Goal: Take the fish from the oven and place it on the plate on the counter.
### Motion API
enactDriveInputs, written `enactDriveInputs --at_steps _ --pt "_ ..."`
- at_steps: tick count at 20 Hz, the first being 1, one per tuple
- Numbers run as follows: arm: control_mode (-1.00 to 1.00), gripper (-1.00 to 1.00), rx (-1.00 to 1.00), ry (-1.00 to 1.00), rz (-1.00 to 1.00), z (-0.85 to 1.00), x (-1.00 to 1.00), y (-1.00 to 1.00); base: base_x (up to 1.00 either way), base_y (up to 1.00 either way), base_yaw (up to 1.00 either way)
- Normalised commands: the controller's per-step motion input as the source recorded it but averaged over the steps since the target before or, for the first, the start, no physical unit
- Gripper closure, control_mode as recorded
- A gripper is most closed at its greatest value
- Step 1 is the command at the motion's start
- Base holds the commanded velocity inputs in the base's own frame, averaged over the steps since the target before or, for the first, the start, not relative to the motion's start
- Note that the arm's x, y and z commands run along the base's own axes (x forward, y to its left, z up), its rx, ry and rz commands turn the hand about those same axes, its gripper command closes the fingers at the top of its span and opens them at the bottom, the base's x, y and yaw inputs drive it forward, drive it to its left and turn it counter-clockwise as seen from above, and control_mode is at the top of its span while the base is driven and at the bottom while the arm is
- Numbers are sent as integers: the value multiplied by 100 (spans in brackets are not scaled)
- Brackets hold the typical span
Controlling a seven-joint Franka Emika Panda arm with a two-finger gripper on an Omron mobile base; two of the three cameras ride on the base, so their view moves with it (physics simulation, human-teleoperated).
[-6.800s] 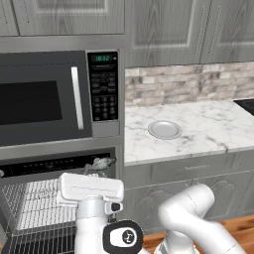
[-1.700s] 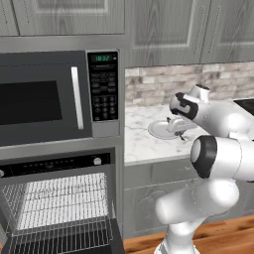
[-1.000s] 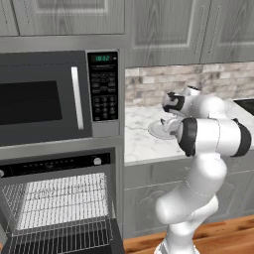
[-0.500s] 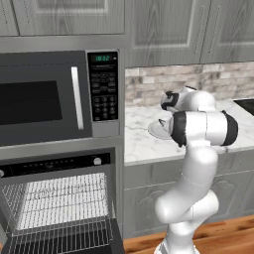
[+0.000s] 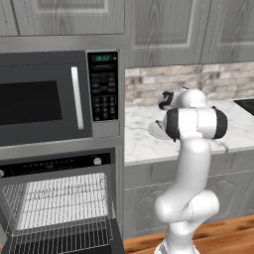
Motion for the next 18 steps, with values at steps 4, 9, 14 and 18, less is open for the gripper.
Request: enactDriveInputs --at_steps 4,9,14,18 --pt "-100 100 0 3 2 -17 23 -2 0 0 0" --pt "-100 100 0 6 0 -21 30 -7 0 0 0" --pt "-100 100 0 3 0 -14 32 -17 0 0 0" --pt "-100 100 0 1 1 -22 40 -21 0 0 0"
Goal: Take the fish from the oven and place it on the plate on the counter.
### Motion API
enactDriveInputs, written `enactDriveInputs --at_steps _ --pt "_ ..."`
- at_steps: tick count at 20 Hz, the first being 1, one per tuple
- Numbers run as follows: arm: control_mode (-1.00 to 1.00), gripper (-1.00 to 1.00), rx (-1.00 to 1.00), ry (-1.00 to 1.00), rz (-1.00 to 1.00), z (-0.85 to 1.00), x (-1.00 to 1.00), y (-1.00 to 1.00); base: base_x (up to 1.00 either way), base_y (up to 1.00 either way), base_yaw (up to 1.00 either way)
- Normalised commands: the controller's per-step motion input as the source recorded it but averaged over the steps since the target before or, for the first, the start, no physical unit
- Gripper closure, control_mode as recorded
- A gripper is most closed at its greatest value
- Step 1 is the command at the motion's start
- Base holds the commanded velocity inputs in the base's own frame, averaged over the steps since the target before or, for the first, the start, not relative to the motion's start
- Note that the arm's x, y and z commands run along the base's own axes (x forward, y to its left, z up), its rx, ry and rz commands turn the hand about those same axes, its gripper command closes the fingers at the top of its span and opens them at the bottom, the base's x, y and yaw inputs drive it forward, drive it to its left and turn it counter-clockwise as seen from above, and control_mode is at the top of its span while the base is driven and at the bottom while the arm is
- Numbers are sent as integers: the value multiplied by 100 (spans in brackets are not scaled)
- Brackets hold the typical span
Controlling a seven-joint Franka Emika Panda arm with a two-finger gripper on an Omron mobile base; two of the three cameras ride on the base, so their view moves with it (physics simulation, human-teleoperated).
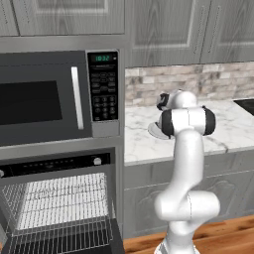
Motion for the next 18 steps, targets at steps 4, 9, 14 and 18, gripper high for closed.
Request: enactDriveInputs --at_steps 4,9,14,18 --pt "-100 100 0 0 2 -27 46 -20 0 0 0" --pt "-100 100 0 2 0 -23 39 -8 0 0 0" --pt "-100 100 0 2 0 -20 38 -2 0 0 0" --pt "-100 -100 0 0 0 -9 14 -2 0 0 0"
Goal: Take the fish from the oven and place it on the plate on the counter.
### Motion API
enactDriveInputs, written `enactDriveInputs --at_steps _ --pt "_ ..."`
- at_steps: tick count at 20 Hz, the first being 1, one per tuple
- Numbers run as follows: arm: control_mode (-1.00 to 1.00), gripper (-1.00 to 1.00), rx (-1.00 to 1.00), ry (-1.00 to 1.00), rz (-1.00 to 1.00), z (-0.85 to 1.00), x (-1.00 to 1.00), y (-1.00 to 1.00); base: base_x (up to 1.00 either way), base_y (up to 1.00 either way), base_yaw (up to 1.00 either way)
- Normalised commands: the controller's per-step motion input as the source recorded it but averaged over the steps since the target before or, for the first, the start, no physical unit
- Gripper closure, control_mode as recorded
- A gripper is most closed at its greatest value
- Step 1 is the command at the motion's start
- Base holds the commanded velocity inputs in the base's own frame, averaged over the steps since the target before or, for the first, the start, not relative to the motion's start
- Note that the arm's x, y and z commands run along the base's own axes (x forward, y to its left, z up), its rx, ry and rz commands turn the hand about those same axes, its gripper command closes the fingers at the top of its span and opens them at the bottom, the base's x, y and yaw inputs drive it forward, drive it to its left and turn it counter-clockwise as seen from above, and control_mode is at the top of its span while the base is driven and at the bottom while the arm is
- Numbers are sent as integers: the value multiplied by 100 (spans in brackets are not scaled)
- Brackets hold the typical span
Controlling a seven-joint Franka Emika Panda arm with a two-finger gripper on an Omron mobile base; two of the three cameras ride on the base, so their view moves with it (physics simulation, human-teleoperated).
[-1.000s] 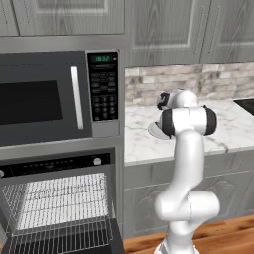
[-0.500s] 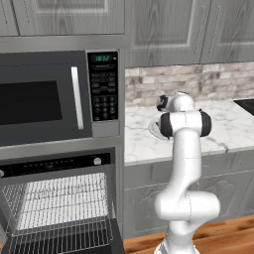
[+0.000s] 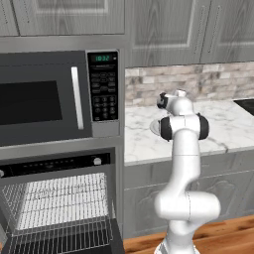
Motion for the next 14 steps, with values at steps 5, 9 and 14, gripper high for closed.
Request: enactDriveInputs --at_steps 5,9,14 --pt "-100 -100 0 0 0 0 0 -14 0 0 0" --pt "-100 -100 0 -1 -1 0 -4 -8 0 0 0" --pt "-100 -100 0 -20 -1 0 -77 -1 0 0 0"
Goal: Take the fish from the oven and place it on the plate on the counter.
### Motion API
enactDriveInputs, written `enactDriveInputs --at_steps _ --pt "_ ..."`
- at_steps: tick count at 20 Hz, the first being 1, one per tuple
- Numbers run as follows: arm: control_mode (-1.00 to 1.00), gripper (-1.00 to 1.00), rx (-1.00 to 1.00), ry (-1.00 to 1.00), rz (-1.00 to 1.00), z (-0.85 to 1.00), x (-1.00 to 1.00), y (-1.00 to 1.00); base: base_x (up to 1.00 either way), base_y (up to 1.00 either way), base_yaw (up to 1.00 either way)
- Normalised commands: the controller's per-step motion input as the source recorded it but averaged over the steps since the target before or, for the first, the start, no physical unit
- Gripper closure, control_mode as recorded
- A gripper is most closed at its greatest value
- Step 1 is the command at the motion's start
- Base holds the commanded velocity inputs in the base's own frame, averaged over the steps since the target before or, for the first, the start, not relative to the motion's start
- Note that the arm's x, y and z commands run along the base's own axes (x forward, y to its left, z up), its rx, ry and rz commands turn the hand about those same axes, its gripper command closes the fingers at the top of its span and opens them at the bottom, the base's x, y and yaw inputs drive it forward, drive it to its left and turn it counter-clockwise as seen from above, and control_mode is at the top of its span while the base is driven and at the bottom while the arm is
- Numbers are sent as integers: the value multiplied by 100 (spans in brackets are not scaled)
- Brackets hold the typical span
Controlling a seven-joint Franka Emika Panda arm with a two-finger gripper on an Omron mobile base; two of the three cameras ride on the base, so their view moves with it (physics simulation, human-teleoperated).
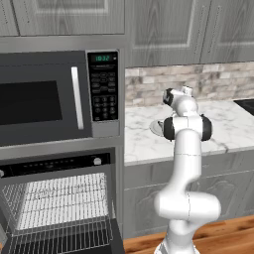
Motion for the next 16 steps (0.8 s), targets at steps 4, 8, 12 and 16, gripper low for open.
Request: enactDriveInputs --at_steps 4,8,12,16 --pt "-100 -100 -4 -33 0 -44 -100 3 0 0 0" --pt "-100 -100 0 -33 0 -34 -100 0 0 0 0" --pt "-100 -100 1 -42 0 -14 -100 -3 0 0 0" --pt "-100 -100 8 -45 -2 70 -100 -11 0 0 0"
